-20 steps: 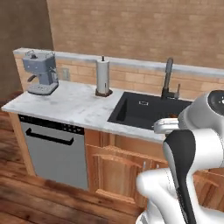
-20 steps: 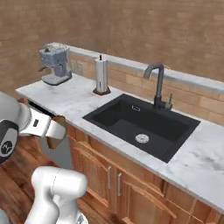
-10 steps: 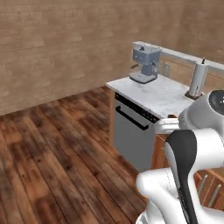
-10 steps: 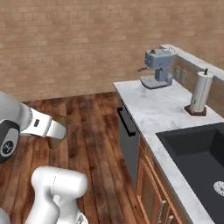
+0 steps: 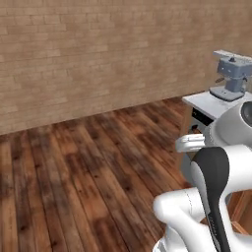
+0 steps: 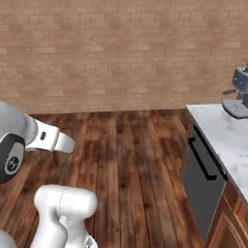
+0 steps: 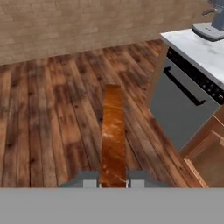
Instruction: Start the toaster. Once the lever pops up, take the bread to the plate on the dining counter.
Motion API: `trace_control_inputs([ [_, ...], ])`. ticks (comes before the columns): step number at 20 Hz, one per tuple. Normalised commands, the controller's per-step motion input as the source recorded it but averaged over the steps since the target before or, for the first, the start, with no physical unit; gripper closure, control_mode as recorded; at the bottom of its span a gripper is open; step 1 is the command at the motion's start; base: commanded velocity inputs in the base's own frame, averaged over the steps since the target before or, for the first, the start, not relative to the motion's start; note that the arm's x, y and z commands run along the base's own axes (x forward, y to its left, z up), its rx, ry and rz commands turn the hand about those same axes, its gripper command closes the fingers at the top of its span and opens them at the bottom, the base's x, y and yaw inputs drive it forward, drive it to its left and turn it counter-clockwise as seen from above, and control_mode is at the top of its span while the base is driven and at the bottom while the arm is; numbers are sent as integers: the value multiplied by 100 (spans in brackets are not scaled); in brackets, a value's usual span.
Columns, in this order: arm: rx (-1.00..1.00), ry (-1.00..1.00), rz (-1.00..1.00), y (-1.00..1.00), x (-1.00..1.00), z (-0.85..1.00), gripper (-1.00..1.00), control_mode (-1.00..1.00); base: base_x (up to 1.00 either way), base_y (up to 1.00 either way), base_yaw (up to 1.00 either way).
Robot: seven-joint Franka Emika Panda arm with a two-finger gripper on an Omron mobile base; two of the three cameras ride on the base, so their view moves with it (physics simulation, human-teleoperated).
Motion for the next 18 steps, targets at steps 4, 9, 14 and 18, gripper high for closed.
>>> trace_control_inputs([
  [4, 0, 0, 0, 0, 0, 0, 100, 100, 100, 98, -5],
  [9, 0, 0, 0, 0, 0, 0, 100, 100, 100, 98, -24],
  [14, 0, 0, 0, 0, 0, 0, 100, 100, 100, 98, -39],
  [18, 0, 0, 0, 0, 0, 0, 100, 100, 100, 87, -48],
])
